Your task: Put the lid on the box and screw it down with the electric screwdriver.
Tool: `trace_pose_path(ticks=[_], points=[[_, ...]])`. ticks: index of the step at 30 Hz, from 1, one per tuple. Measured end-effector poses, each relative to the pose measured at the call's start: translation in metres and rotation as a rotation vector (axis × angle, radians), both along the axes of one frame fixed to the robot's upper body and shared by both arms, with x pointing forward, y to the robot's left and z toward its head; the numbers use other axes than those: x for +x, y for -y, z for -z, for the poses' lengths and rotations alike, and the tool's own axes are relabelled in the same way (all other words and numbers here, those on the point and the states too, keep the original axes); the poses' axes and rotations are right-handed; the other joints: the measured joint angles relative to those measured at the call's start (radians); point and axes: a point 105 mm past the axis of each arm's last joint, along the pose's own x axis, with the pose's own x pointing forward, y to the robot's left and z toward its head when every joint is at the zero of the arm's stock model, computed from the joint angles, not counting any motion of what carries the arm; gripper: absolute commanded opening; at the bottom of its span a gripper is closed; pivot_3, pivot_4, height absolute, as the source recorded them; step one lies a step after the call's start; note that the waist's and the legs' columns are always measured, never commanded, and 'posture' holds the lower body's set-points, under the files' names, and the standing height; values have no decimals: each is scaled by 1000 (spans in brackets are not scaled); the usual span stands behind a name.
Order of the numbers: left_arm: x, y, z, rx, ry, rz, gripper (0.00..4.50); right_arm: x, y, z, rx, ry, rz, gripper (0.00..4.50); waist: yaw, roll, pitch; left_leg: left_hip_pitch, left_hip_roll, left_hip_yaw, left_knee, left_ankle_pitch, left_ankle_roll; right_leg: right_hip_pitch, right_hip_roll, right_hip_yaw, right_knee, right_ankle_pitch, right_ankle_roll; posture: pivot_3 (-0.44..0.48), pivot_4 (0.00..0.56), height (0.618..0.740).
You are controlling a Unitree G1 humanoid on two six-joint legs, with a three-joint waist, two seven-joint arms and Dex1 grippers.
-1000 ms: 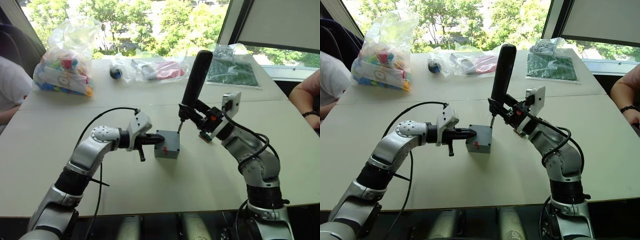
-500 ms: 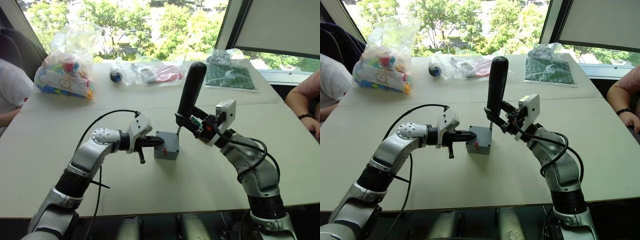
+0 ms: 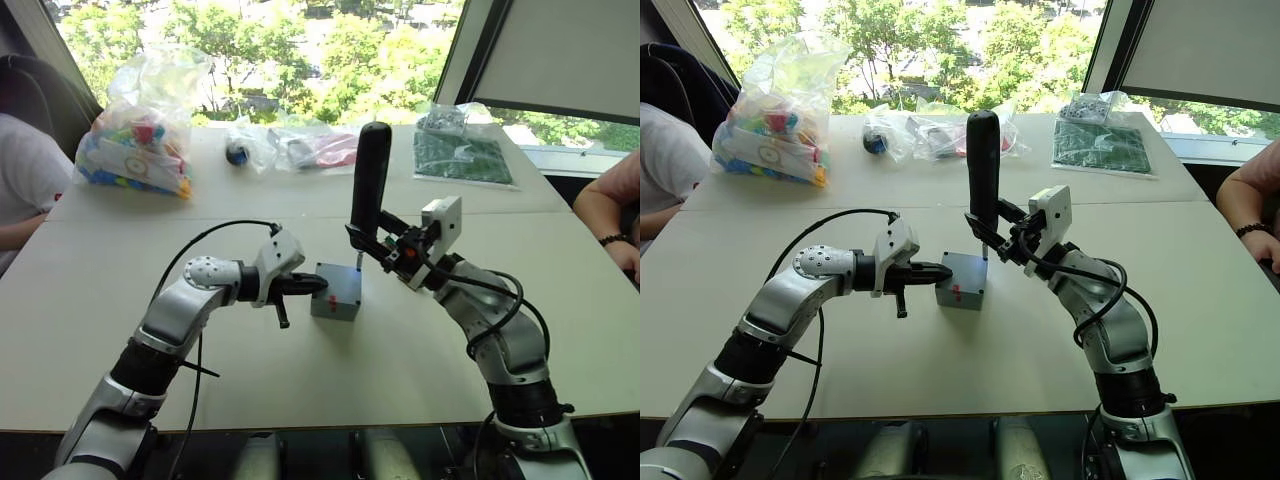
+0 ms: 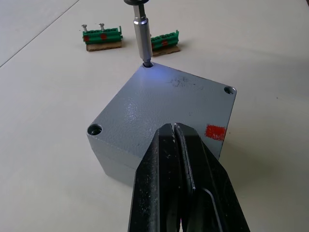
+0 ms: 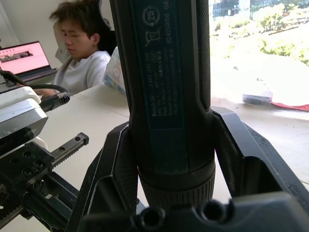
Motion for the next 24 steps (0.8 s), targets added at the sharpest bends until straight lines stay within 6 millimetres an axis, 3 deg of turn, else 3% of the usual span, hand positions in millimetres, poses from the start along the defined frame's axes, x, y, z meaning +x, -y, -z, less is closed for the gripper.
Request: trace_pose_path(ticks=[9,13,15,18,21,23,24], points=[[-1,1,1,-1,-3,3,0,0,2,-4,27,3,3,1824,0,0,0,0,0,0,0,0,0,0,0,0,0,0,0,0,150,740],[0,2,1,-8,-5,2,0,4,7,-15,91,-29,12,1824,0,1,2,-2,0,0,0,0,0,-2,-1,0,0,0,0,0,150,740],[0,2,0,-13,-5,2,0,13,12,-30,130,-79,44,1824,-3,5,6,-4,0,0,0,0,0,-4,-1,0,0,1,-1,0,150,740],[0,2,-2,-29,-11,5,0,25,30,-73,143,-56,136,1824,0,8,9,-6,0,0,-1,0,0,-7,-1,0,1,1,0,0,150,740],[5,2,-9,-108,-32,-42,0,30,48,-124,130,-13,195,1824,0,9,10,-20,-1,0,0,0,0,-21,-1,-1,2,3,4,0,150,740],[16,6,-26,-248,-63,-121,0,39,66,-152,186,-14,253,1824,4,9,12,-21,-1,0,2,0,0,-21,-2,-1,2,4,4,0,150,740],[24,9,-46,-321,-37,-161,0,44,85,-164,202,-13,323,1824,17,6,14,-22,-1,-1,2,0,0,-22,-2,-1,2,4,5,0,150,740]])
